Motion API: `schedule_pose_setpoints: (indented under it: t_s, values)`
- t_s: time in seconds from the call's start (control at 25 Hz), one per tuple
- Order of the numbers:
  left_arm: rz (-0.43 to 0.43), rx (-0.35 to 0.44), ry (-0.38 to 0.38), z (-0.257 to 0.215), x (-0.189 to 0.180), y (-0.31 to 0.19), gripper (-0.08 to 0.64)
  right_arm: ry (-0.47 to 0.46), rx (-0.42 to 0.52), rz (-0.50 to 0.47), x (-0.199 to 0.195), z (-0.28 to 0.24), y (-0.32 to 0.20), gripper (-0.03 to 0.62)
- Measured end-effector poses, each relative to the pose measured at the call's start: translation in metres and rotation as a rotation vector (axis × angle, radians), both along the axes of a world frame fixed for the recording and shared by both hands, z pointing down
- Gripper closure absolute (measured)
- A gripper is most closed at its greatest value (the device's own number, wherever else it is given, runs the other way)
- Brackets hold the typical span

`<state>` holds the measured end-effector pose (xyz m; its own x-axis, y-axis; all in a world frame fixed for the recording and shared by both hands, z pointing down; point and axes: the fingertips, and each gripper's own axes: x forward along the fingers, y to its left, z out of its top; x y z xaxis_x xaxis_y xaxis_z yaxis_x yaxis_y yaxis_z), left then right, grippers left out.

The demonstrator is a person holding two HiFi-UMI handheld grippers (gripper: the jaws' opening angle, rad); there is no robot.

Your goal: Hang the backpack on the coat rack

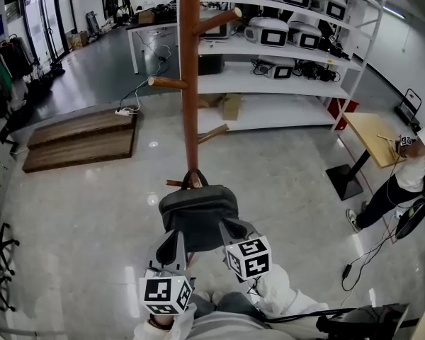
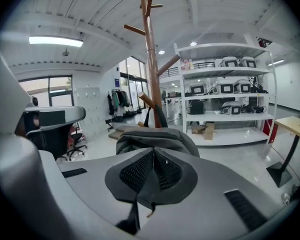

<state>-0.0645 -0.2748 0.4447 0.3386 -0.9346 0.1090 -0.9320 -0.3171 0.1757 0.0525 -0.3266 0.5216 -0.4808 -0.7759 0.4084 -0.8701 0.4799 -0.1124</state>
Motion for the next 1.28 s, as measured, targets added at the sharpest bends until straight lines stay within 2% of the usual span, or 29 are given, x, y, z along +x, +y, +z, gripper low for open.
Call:
schedule_pose_setpoints:
  t_s: [0.2,0.36,0.64,0.8,0.96,1.28]
  values:
    - [-0.018,-0.017,-0.006,0.009,0.005,0.014,0.558,-0.040,-0.020,0.047,0.006,0.003,0.010,0.580]
    - [-0.014,-0.017,-0.012,0.010,0.011,0.021,0.558,-0.035,0.010,0.064,0.009,-0.004,0.017,0.580]
    - [0.009,-0.009,-0.013,0.006,0.011,0.033,0.558,0.041,0.037,0.060,-0.002,-0.002,0.042,0.580]
    - [0.032,0.005,-0.012,0.002,0.003,0.043,0.558,-0.040,0.048,0.063,-0.016,-0.013,0.060,0.580]
    - [0.047,-0.009,-0.012,0.003,-0.006,0.055,0.558,-0.075,0.048,0.076,-0.029,-0.021,0.078,0.580]
    - [0.102,-0.018,-0.017,0.009,-0.013,0.078,0.558,-0.081,0.004,0.149,-0.033,-0.013,0.109,0.580]
